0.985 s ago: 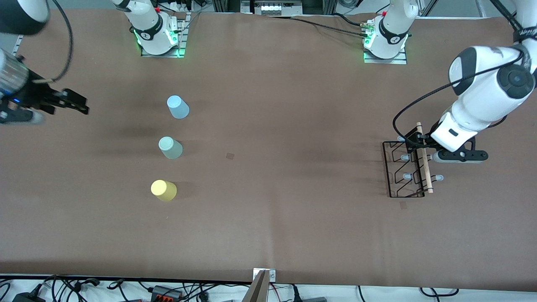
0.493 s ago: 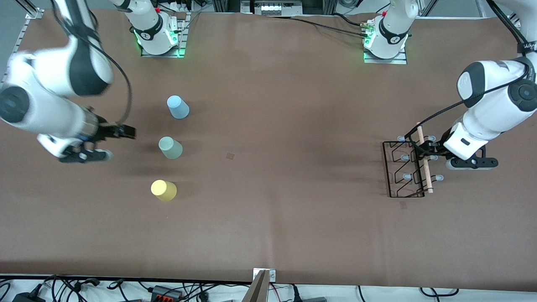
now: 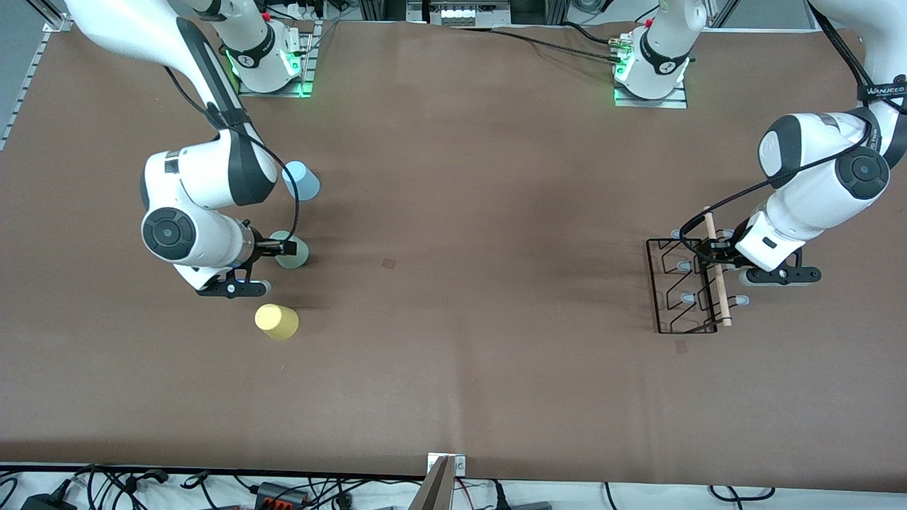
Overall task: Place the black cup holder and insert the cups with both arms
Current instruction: 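Grasp the blue cup with the right gripper while the left gripper grasps the rack handle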
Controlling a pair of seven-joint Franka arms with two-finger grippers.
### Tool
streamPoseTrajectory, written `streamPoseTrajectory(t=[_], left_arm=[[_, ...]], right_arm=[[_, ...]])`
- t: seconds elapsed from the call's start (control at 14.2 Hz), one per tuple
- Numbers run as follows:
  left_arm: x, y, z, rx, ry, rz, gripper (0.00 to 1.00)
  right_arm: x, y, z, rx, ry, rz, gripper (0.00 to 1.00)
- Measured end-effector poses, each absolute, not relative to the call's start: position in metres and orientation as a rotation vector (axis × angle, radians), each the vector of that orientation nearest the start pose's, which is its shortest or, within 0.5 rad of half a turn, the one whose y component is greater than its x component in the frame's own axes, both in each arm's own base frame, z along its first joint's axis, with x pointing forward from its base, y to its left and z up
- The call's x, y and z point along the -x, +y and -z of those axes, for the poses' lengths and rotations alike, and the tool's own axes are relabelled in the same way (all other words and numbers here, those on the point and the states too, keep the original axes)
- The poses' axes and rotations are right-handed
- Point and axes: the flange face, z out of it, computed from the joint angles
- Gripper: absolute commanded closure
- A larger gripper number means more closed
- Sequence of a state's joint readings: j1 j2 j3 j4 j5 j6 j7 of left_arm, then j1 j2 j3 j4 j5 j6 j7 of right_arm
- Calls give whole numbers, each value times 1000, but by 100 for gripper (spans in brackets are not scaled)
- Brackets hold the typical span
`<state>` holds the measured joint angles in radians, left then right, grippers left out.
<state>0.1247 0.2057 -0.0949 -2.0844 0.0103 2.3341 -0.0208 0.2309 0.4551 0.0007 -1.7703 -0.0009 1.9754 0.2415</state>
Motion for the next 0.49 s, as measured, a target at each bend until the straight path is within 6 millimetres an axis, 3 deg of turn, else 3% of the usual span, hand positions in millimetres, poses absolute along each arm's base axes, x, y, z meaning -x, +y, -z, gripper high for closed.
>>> streamPoseTrajectory(t=[0.28, 0.49], left_arm=[[-580, 18, -331, 3152, -77, 67, 75], [-580, 16, -330, 3152, -73, 64, 97]], right_arm=[[-600, 137, -263, 3152, 75, -383, 0], [-597, 139, -258, 3117, 118, -386, 0]])
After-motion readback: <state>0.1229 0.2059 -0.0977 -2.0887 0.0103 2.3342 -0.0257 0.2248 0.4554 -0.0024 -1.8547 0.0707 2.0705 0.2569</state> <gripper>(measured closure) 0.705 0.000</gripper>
